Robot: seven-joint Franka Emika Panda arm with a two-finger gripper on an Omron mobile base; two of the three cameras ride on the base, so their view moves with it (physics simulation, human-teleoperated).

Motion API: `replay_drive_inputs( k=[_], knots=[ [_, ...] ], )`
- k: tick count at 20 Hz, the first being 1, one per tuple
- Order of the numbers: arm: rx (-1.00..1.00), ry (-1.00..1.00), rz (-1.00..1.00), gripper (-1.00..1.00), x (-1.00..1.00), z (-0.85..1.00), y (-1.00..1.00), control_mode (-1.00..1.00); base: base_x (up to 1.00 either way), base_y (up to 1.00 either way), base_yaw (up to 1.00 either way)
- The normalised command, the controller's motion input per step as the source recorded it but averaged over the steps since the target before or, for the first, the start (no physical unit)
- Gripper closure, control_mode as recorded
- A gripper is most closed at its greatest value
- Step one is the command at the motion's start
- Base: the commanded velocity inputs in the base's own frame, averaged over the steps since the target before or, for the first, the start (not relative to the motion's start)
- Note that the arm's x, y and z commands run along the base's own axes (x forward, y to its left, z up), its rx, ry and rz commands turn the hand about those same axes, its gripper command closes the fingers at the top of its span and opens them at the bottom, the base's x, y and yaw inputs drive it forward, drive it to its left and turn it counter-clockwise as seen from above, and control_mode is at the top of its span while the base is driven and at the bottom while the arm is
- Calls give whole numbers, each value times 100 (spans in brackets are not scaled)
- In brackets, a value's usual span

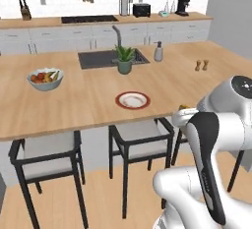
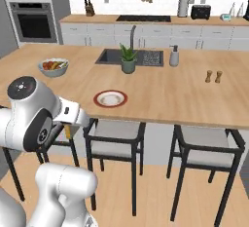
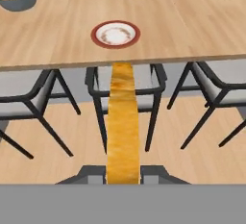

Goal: Start the toaster. Once the lever pops up, take the bread to the plate on the dining counter.

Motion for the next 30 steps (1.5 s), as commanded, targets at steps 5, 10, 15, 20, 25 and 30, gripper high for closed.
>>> replay_drive_inputs(
  k=[5,10,15,20,25,30],
  knots=[
    [0,0,0,100,0,0,0,100,64,50,-22],
    [0,0,0,100,0,0,0,100,25,7,9],
    [0,0,0,100,0,0,0,100,18,0,16],
    [0,0,0,100,0,0,0,100,30,1,15],
    [0,0,0,100,0,0,0,100,63,0,6],
    [0,0,0,100,0,0,0,100,59,0,7]
  ],
)
